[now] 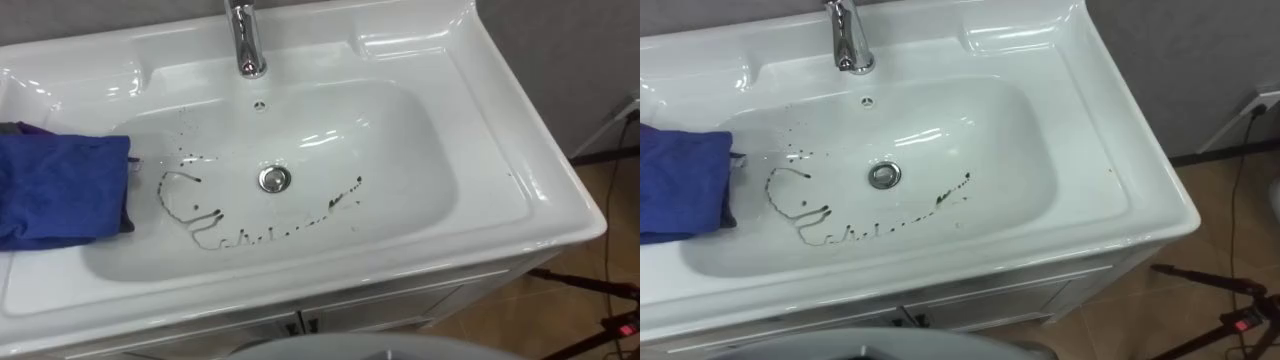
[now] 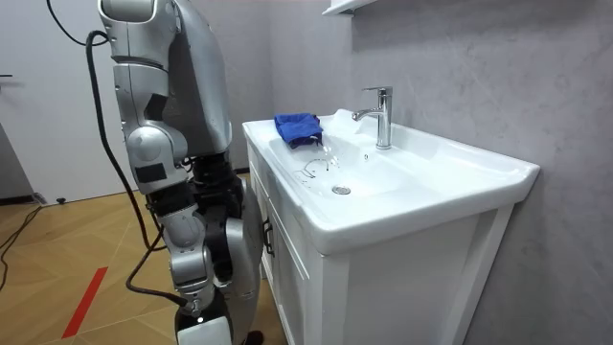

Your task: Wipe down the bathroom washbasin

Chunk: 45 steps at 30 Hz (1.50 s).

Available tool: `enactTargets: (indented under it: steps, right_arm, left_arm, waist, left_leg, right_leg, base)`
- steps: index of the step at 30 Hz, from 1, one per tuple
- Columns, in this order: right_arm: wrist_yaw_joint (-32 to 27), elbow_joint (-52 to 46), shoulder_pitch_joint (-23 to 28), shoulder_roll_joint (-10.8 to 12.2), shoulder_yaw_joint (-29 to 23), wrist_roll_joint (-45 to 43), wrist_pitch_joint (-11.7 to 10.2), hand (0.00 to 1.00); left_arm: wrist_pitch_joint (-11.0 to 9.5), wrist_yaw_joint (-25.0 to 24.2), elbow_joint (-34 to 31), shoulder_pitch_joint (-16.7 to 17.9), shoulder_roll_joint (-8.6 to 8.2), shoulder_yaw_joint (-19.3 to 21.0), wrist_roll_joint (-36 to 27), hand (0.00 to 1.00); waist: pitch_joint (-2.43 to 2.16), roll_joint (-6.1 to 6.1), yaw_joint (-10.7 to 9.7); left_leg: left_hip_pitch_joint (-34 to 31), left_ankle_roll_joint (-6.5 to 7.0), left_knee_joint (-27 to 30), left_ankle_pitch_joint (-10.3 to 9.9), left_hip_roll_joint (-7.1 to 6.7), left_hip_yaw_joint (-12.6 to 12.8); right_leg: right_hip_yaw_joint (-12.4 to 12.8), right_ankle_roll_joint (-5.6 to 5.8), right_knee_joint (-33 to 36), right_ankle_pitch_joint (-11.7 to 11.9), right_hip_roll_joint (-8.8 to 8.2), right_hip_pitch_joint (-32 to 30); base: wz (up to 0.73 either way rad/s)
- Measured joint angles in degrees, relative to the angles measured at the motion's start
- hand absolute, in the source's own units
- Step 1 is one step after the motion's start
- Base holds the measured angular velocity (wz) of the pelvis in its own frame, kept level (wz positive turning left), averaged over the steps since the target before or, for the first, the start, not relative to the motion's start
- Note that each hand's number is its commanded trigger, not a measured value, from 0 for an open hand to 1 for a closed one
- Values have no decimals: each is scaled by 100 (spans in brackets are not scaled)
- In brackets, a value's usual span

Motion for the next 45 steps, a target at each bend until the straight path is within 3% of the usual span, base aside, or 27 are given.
enactTargets:
  steps: [19, 27, 31, 37, 43, 45]
  right_arm:
    - [-4, 1, 3, 2, -4, -180, -4, 0]
    - [-225, 5, -7, 1, 2, -169, 52, 0]
    - [-296, 15, 7, 2, 7, -165, 55, 0]
    - [-296, 30, -52, -5, 7, -172, 47, 0]
    - [-298, 33, -140, -63, -60, -51, 25, 0]
    - [-382, 37, -138, -111, -68, 78, -36, 0]
  left_arm:
    - [-19, -90, 0, 98, -11, 204, 1, 0]
    - [-25, 215, 16, 138, -25, 250, -65, 0]
    - [-6, 492, 21, 154, -76, 447, -87, 0]
    - [-77, 997, 117, 242, -102, 704, -709, 0]
    - [-209, 1440, 227, 324, -98, 1505, -1112, 0]
    - [-318, 1689, 222, 341, -96, 1649, -1413, 0]
  waist:
    - [-2, -22, -7]
    - [-5, -37, 42]
    - [-4, -35, 158]
    - [-4, -6, 276]
    - [-34, 76, 363]
    - [-33, 104, 494]
  left_leg:
    - [-1, -1, 5, -1, -13, -55]
    - [-12, -5, 25, 1, -23, -148]
    - [-19, -12, 6, 5, -22, -168]
    - [-13, -17, 16, 2, -29, -256]
    - [-71, -18, 17, 42, -94, -439]
    - [-66, -9, 6, 58, -112, -460]
  right_leg:
    - [-55, -3, -21, 2, -4, 60]
    - [-205, -6, -83, 4, -8, 98]
    - [-313, -9, -104, 6, -9, 133]
    - [-399, -9, -112, 6, -4, 184]
    - [-638, -9, -115, 6, -45, 199]
    - [-662, -9, -113, 5, -59, 204]
  base:
    - [1]
    - [6]
    - [4]
    - [7]
    - [14]
    - [9]
